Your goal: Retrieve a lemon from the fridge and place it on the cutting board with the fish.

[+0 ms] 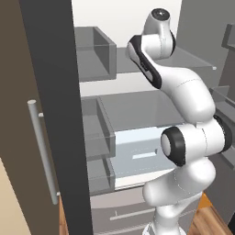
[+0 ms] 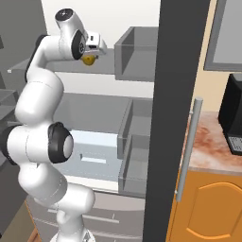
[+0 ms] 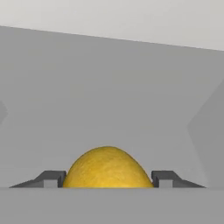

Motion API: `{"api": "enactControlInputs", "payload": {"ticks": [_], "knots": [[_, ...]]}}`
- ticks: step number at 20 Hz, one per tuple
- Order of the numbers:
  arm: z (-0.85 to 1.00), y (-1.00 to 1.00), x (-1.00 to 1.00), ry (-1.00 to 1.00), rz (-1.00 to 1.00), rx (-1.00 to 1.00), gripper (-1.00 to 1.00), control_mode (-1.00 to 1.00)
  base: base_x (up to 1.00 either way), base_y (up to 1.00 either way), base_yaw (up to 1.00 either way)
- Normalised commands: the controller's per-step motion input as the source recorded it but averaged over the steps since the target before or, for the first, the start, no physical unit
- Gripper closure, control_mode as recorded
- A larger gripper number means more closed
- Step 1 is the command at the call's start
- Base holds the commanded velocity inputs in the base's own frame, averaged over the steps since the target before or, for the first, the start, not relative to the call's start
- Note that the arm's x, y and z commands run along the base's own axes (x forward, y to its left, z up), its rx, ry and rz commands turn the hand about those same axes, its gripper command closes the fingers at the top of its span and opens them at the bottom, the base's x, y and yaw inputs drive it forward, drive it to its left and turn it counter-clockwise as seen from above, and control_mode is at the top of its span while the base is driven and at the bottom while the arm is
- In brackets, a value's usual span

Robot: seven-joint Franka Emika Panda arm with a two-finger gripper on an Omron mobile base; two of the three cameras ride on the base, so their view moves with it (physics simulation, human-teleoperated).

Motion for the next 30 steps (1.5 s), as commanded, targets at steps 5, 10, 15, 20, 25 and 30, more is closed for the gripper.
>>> {"api": "enactControlInputs", "payload": {"ticks": [5, 10, 15, 20, 25, 30], "knots": [[0.0, 0.01, -0.18, -0.24, 0.0, 0.0, 1.0, -1.0, 0.0, 0.0, 0.0], [0.04, 0.0, -0.34, -0.23, 0.0, 0.03, 1.0, -1.0, 0.0, 0.0, 0.0], [0.25, 0.0, -0.83, -0.04, -0.04, 0.13, 1.0, -1.0, 0.0, 0.0, 0.0], [0.23, 0.0, -1.0, -0.01, -0.09, 0.17, 1.0, -1.0, 0.0, 0.0, 0.0], [0.06, -0.01, -1.0, -0.02, -0.1, 0.15, 1.0, -1.0, 0.0, 0.0, 0.0], [0.0, -0.04, -1.0, 0.0, -0.06, 0.08, 1.0, -1.0, 0.0, 0.0, 0.0]]}}
